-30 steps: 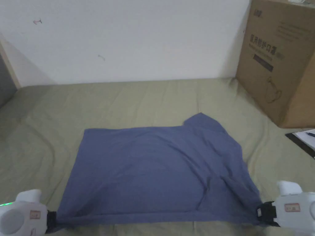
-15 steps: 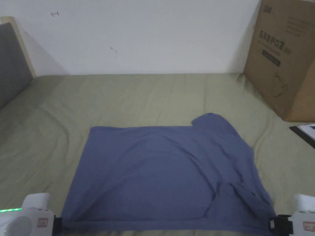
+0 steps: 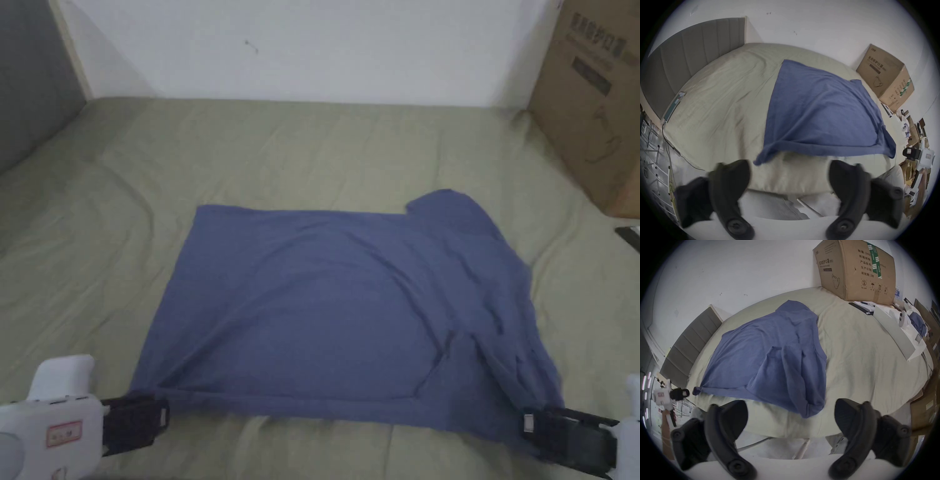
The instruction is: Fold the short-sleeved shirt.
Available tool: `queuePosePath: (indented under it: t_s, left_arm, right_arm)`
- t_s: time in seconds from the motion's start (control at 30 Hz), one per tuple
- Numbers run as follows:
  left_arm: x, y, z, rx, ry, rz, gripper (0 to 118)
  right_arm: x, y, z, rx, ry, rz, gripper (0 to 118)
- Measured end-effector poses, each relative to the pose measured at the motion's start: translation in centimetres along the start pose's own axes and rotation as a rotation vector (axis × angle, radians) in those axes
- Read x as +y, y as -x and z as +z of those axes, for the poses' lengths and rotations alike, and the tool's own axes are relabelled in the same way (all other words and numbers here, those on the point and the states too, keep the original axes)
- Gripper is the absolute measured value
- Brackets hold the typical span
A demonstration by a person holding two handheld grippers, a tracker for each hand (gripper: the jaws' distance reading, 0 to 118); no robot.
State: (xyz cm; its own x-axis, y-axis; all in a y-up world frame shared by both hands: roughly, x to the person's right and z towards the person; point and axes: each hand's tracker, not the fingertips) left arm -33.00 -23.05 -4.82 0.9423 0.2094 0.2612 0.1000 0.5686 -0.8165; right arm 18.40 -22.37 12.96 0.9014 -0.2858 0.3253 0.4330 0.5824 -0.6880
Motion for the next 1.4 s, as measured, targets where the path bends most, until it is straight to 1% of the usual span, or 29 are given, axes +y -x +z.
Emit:
queuePosePath:
  t_s: [0.03, 0.07, 0.1, 0.13, 0.17, 0.23, 0.27, 0.4, 0.43, 0.47, 0.5, 0.53, 0.57, 0.67, 0.7, 0.8, 0.83, 0.87, 0.97, 1.0, 1.07, 1.1, 1.13, 1.2, 1.27, 1.3, 1.33, 1.37, 1.4]
  left_arm:
    - [-0.7, -0.4, 0.2, 0.020, 0.003, -0.003, 56]
    - [-1.5, -0.7, 0.3, 0.050, 0.008, -0.020, 34]
    - [-2.4, -1.1, 0.3, 0.086, 0.003, -0.059, 12]
    - [-3.0, -0.7, -0.2, 0.114, -0.001, -0.069, 2]
    - [-3.8, -0.9, -0.1, 0.116, -0.002, -0.068, 1]
    - [-4.6, -0.6, 0.4, 0.097, -0.010, -0.046, 0]
    - [-4.6, -0.3, 0.5, 0.069, -0.013, -0.013, 0]
    - [-3.0, 0.5, 0.0, 0.113, -0.045, 0.009, 1]
    - [-2.4, 0.7, -0.2, 0.131, -0.052, 0.002, 13]
    - [-1.5, 1.0, -0.6, 0.181, -0.044, -0.008, 40]
    - [-0.8, 1.2, -1.1, 0.188, -0.041, -0.019, 77]
    - [-0.3, 1.4, -1.6, 0.185, -0.043, -0.025, 91]
    - [0.2, 1.8, -2.5, 0.181, -0.048, -0.028, 94]
    - [1.3, 2.4, -5.0, 0.158, 0.006, -0.008, 92]
    - [1.3, 2.6, -5.8, 0.138, 0.028, -0.009, 81]
    - [1.2, 2.8, -7.2, 0.075, 0.089, -0.008, 59]
    - [1.2, 2.7, -7.3, 0.088, 0.082, -0.005, 32]
    - [1.2, 2.7, -7.2, 0.116, 0.080, -0.008, 11]
    - [1.0, 3.6, -6.1, 0.083, 0.026, 0.033, 4]
    - [0.9, 3.7, -5.9, 0.091, 0.019, 0.045, 4]
    - [0.8, 3.9, -5.7, 0.084, 0.012, 0.063, 4]
    - [0.7, 3.9, -5.7, 0.081, 0.014, 0.070, 4]
    - [0.7, 3.8, -5.8, 0.081, 0.017, 0.069, 4]
    - [0.9, 3.3, -5.9, 0.087, 0.026, 0.056, 4]
    - [1.0, 3.0, -5.9, 0.091, 0.028, 0.038, 4]
    - [1.0, 2.8, -5.9, 0.096, 0.029, 0.030, 4]
    - [0.9, 2.8, -6.0, 0.100, 0.031, 0.024, 4]
    - [0.9, 2.8, -6.0, 0.101, 0.034, 0.022, 4]
    - [0.9, 2.8, -6.0, 0.099, 0.039, 0.021, 4]
  right_arm:
    - [-0.2, 0.0, 0.4, 0.016, -0.023, -0.013, 87]
    - [-0.5, 0.2, 0.6, 0.015, -0.038, -0.018, 61]
    - [-0.7, 0.5, 0.9, 0.003, -0.041, -0.016, 31]
    - [-1.0, 0.8, 1.1, -0.009, -0.059, 0.004, 21]
    - [-1.3, 1.0, 1.3, -0.029, -0.085, 0.031, 20]
    - [-1.6, 1.6, 1.6, -0.056, -0.091, 0.085, 5]
    - [-1.8, 1.8, 1.7, -0.068, -0.094, 0.082, 1]
    - [-1.9, 1.1, 1.1, -0.043, -0.091, 0.040, 0]
    - [-1.8, 0.9, 0.9, -0.046, -0.088, 0.026, 0]
    - [-1.8, 0.6, 0.7, -0.047, -0.084, 0.011, 0]
    - [-1.9, 0.4, 0.6, -0.045, -0.080, -0.001, 0]
    - [-1.9, 0.2, 0.5, -0.041, -0.080, -0.009, 0]
    - [-2.0, 0.1, 0.4, -0.034, -0.080, -0.022, 0]
    - [-2.2, -0.4, 0.0, -0.030, -0.062, -0.039, 0]
    - [-2.3, -0.5, -0.1, -0.033, -0.054, -0.042, 0]
    - [-2.3, -0.7, 0.0, -0.040, -0.042, -0.044, 0]
    - [-2.3, -0.6, 0.1, -0.041, -0.039, -0.042, 0]
    - [-2.3, -0.6, 0.1, -0.046, -0.035, -0.034, 0]
    - [-2.1, -0.5, -0.4, -0.085, -0.003, 0.018, 2]
    - [-1.9, -0.4, -0.6, -0.089, 0.002, 0.035, 25]
    - [-1.4, -0.1, -1.1, -0.096, 0.029, 0.110, 93]
    - [-1.2, 0.0, -1.5, -0.111, 0.032, 0.154, 113]
    - [-1.0, 0.2, -1.8, -0.113, 0.024, 0.210, 114]
    - [-0.4, 0.6, -2.3, -0.119, -0.006, 0.305, 110]
    - [0.3, 0.6, -3.7, -0.155, 0.018, 0.338, 108]
    - [0.7, 0.4, -4.5, -0.156, 0.028, 0.333, 99]
    - [1.1, 0.3, -5.0, -0.151, 0.031, 0.313, 81]
    - [1.4, 0.1, -5.4, -0.136, 0.043, 0.267, 54]
    - [1.6, -0.1, -5.9, -0.114, 0.045, 0.228, 34]
